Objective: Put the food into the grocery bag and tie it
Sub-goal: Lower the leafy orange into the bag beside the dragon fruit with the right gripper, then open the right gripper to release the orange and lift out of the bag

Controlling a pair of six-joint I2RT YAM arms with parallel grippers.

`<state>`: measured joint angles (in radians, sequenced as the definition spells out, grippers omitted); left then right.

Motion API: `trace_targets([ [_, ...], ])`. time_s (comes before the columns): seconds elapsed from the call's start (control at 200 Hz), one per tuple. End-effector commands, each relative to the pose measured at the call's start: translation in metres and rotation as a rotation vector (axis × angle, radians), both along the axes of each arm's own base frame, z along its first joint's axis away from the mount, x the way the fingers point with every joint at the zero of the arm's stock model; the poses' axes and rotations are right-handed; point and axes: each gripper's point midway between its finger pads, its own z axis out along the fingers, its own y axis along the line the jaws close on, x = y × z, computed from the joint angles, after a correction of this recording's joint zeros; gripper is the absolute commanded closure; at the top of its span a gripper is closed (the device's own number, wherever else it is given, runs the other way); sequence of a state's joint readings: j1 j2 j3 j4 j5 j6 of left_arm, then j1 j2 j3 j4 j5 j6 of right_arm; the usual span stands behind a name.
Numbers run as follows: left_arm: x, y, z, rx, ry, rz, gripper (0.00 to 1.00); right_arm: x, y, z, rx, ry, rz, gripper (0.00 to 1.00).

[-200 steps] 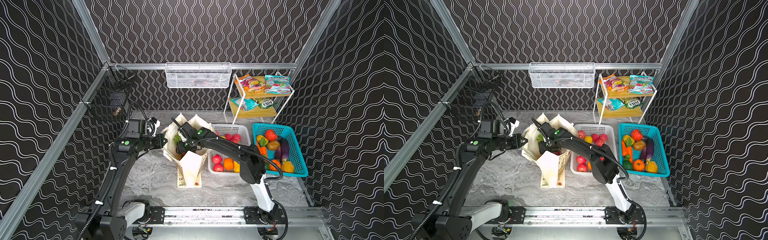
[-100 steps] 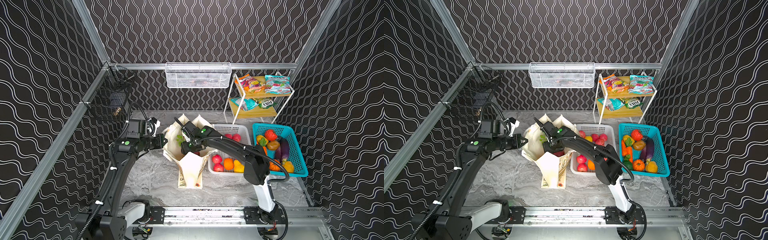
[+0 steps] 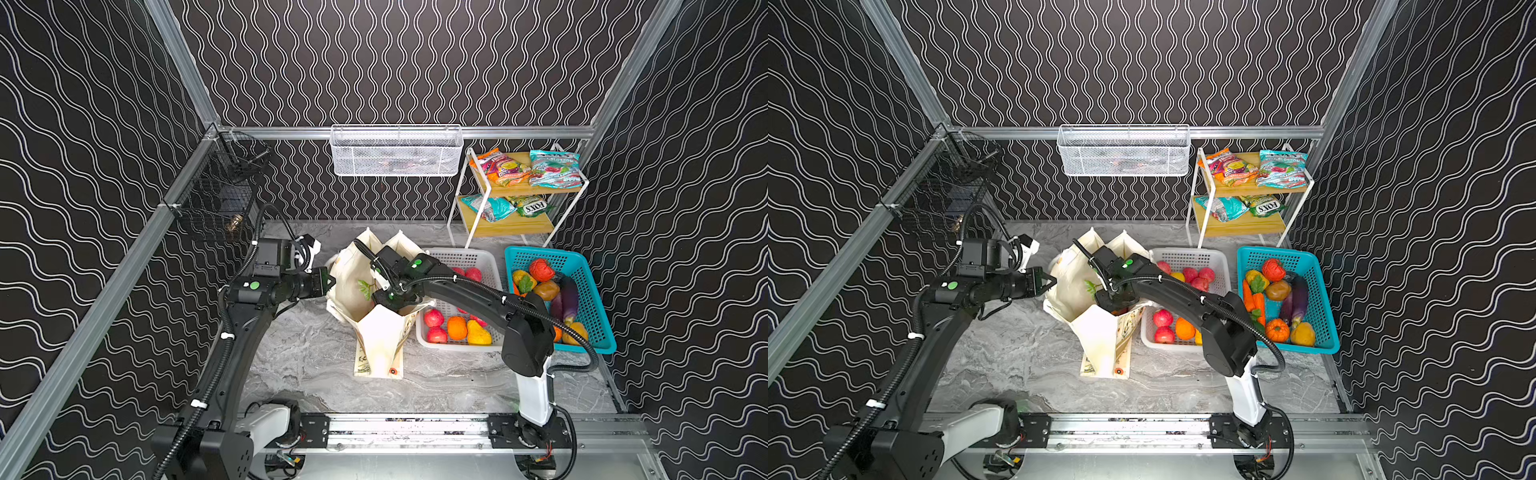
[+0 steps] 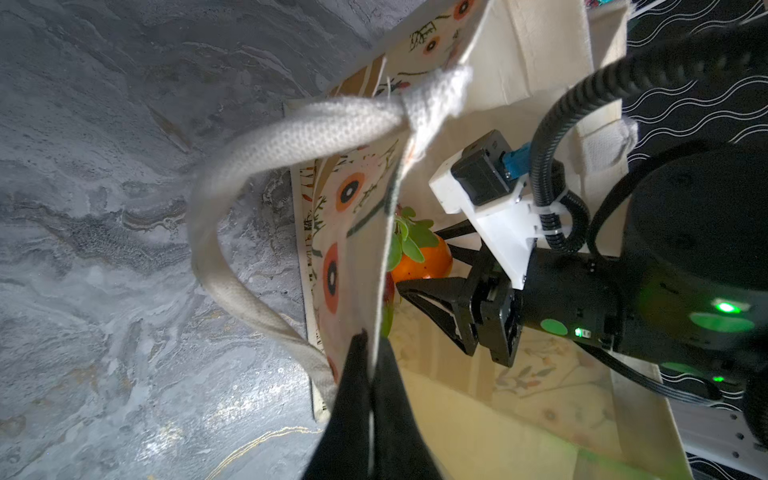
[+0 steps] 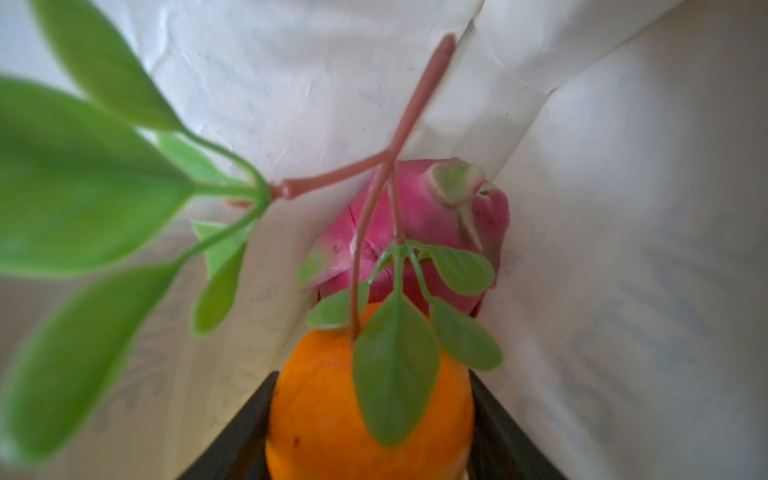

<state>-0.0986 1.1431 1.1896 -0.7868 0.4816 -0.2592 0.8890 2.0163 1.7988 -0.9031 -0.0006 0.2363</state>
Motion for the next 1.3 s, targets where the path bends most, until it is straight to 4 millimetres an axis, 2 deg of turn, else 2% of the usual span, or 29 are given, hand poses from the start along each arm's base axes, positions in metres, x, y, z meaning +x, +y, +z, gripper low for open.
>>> trace_targets([
  [0.0,0.007,-0.002,0.009,-0.013,-0.046,-0.006,1.00,-0.002,0.001,-0.012,-0.018,0.019,0.033,0.36],
  [0.14,0.008,-0.003,0.014,-0.018,-0.056,-0.007,1.00,-0.006,-0.001,-0.034,-0.053,0.060,0.043,0.35],
  [0.41,0.009,-0.003,0.015,-0.017,-0.058,-0.007,1.00,-0.010,-0.011,-0.057,-0.119,0.087,0.052,0.33],
  [0.671,0.009,-0.004,0.013,-0.017,-0.056,-0.009,1.00,-0.009,-0.007,-0.058,-0.108,0.084,0.056,0.32],
  [0.976,0.008,-0.004,0.015,-0.016,-0.059,-0.010,1.00,-0.006,-0.004,-0.069,-0.115,0.093,0.047,0.26],
  [1.251,0.007,-0.003,0.015,-0.006,-0.056,-0.010,1.00,0.001,-0.005,-0.061,-0.117,0.049,0.039,0.19],
  [1.291,0.007,-0.003,0.015,-0.006,-0.056,-0.012,1.00,0.002,-0.005,-0.058,-0.117,0.042,0.038,0.16],
])
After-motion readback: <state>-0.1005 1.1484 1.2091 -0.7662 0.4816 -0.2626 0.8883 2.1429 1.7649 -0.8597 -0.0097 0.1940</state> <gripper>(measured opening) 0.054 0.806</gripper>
